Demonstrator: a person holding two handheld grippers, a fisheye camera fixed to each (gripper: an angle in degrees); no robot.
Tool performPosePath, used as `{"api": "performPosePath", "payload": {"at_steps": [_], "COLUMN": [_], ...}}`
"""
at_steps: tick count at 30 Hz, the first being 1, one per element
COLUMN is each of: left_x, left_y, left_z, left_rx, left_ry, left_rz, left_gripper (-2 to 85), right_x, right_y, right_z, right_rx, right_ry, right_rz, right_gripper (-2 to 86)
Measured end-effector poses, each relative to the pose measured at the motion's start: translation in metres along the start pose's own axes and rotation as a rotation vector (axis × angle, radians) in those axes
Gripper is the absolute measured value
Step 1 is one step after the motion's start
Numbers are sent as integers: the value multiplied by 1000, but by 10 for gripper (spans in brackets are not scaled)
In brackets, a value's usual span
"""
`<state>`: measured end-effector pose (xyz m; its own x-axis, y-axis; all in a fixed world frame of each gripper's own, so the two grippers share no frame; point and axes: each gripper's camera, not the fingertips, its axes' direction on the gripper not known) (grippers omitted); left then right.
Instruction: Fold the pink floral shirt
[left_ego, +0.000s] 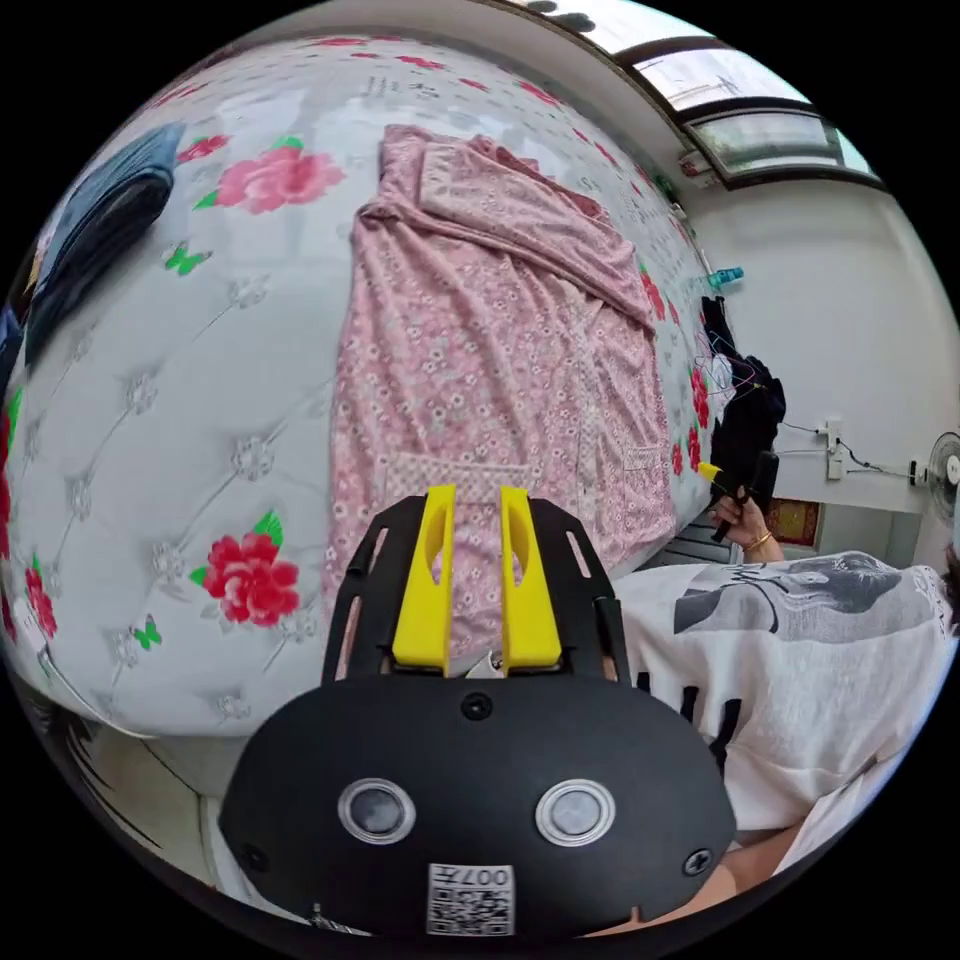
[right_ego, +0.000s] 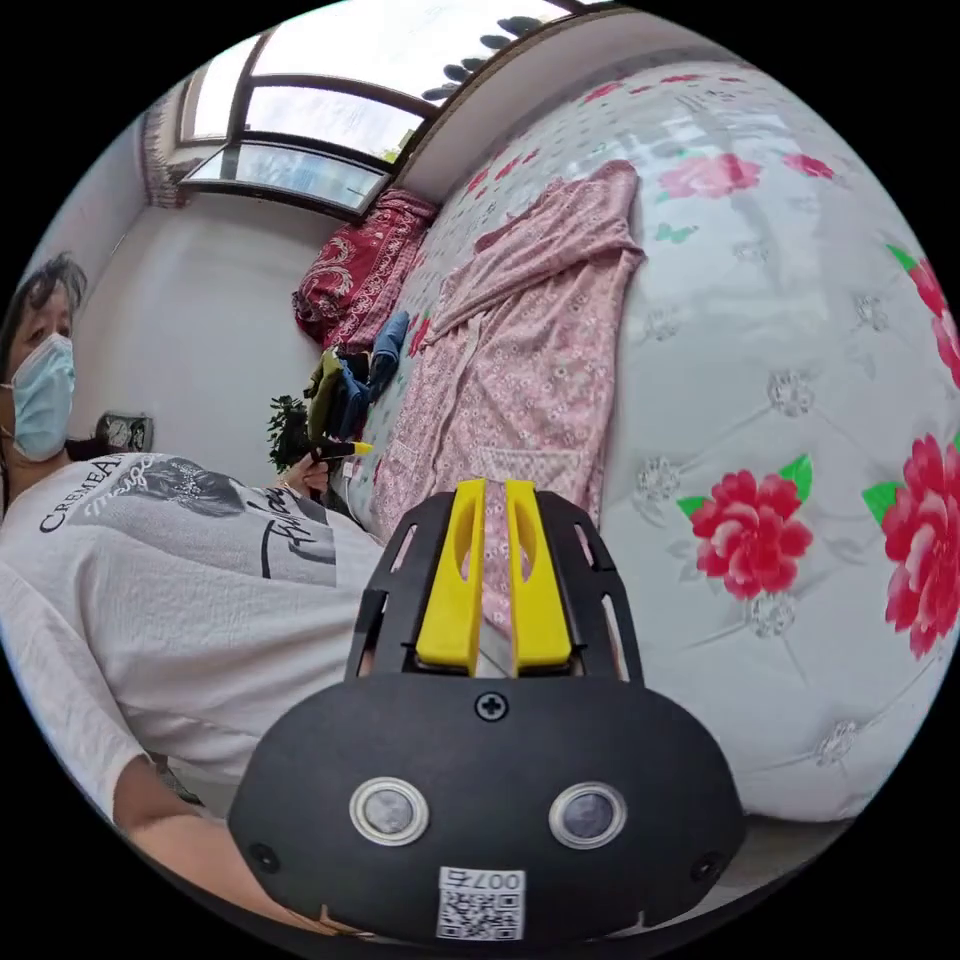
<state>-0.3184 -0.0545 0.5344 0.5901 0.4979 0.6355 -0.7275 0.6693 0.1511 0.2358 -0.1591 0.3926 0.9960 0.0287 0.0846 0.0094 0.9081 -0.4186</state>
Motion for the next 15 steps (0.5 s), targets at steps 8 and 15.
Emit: {"api": "performPosePath", "payload": {"at_steps": [8, 15], "left_x": [-54, -76], "left_y": [84, 82], "left_z": [-12, -28], "left_rx": [19, 51], "left_ry": [11, 129], "left_rz": [-106, -65], "left_gripper": [105, 97], "right_x": [42, 66], "right_y": [39, 27], "right_z": [-13, 3], "right_rx": [-91, -142], "right_ry": [112, -39], "right_rz": [147, 184], "right_gripper": [82, 73]}}
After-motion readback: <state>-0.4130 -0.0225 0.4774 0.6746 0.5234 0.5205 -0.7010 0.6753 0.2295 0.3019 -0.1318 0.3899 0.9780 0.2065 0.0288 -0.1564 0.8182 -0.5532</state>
